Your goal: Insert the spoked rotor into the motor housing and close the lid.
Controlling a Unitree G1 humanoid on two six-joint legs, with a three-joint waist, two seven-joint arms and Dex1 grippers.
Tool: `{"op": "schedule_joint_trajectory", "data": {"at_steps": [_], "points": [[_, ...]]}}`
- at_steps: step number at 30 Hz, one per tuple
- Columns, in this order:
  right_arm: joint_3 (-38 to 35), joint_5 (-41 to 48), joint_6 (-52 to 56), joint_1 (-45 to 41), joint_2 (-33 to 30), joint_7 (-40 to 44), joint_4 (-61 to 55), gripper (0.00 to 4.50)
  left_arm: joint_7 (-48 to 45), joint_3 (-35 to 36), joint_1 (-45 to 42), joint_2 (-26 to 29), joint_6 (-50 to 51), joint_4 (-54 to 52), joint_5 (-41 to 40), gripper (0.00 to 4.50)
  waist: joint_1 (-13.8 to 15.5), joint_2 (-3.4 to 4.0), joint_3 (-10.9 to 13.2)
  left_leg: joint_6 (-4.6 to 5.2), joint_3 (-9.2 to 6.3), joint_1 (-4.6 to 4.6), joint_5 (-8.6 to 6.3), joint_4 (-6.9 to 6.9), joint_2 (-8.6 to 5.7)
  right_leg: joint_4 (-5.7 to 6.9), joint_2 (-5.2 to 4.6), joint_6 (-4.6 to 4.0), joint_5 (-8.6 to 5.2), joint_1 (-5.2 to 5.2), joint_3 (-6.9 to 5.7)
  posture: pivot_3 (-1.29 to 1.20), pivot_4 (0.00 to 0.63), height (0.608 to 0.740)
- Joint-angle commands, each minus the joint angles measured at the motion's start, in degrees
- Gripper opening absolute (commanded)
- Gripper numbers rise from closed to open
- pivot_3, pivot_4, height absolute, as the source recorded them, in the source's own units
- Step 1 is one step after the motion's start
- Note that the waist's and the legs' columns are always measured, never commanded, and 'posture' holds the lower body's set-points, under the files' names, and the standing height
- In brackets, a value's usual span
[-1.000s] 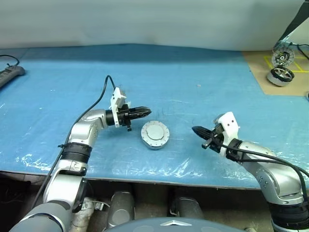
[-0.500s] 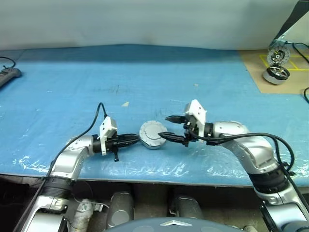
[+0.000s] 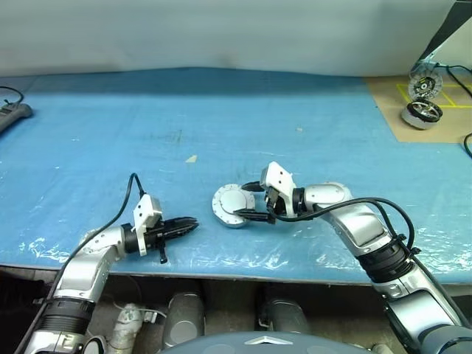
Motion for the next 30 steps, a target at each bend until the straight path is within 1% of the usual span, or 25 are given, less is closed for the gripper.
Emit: {"op": "schedule_joint_trajectory", "data": {"at_steps": [1,8,16,19,20,27,30], "points": [[0.6,-0.8,-1.3,-1.4,0.8,1.3,0.7,3.67,1.6,0.0,-0.2,-0.8,-3.8,-0.6,1.2,0.54,0.0,0.0,0.0,0.0,0.0,0.01,0.0,0.01,0.0,0.01,0.0,-0.01,0.0,0.01,0.0,0.0,0.15,0.74],[0.4,-2.0,-1.5,-2.7,2.2,2.9,1.6,3.67,1.2,0.7,-2.4,-0.6,-5.4,4.3,1.0,0.54,-0.1,0.0,0.0,0.0,0.01,0.04,0.0,0.07,0.03,0.13,0.02,-0.01,0.01,-0.02,0.01,0.0,0.15,0.74],[1.3,-3.8,-1.6,-2.9,3.7,2.9,3.6,3.67,2.2,-0.3,-2.5,-1.3,-5.2,4.2,1.6,0.54,-0.1,0.0,0.0,0.01,0.01,0.02,0.0,0.19,0.04,0.2,0.02,-0.01,0.01,-0.02,0.03,0.0,0.15,0.74],[1.5,-5.5,-2.9,-2.7,3.6,2.4,4.9,3.06,2.3,-0.8,-2.5,-1.3,-5.2,3.5,2.1,0.54,-0.1,0.0,0.0,0.01,0.01,0.04,-0.01,0.26,0.04,0.27,0.02,-0.01,0.01,-0.02,0.04,0.0,0.15,0.74],[1.5,-5.6,-3.0,-2.5,3.6,2.5,4.9,2.99,2.4,-0.9,-2.5,-1.3,-5.0,3.2,2.0,0.54,-0.1,0.0,0.0,0.01,0.01,0.04,-0.01,0.27,0.04,0.29,0.01,-0.01,0.01,-0.01,0.05,0.0,0.15,0.74],[1.8,-6.8,-3.7,-2.6,2.8,2.7,5.5,2.99,4.3,-1.9,-3.3,-1.4,-1.3,-0.9,1.1,0.54,-0.1,0.0,0.0,0.0,0.01,0.08,-0.01,0.3,0.04,0.36,0.02,-0.01,0.01,0.0,0.06,0.0,0.15,0.74],[1.7,-6.7,-2.9,-2.1,3.8,1.8,6.2,2.99,5.3,-2.0,-3.8,-1.6,0.7,-2.5,0.4,0.54,-0.1,0.0,0.0,0.0,0.01,0.08,0.0,0.3,0.04,0.37,0.01,-0.01,0.01,0.0,0.07,0.0,0.15,0.74]]}}
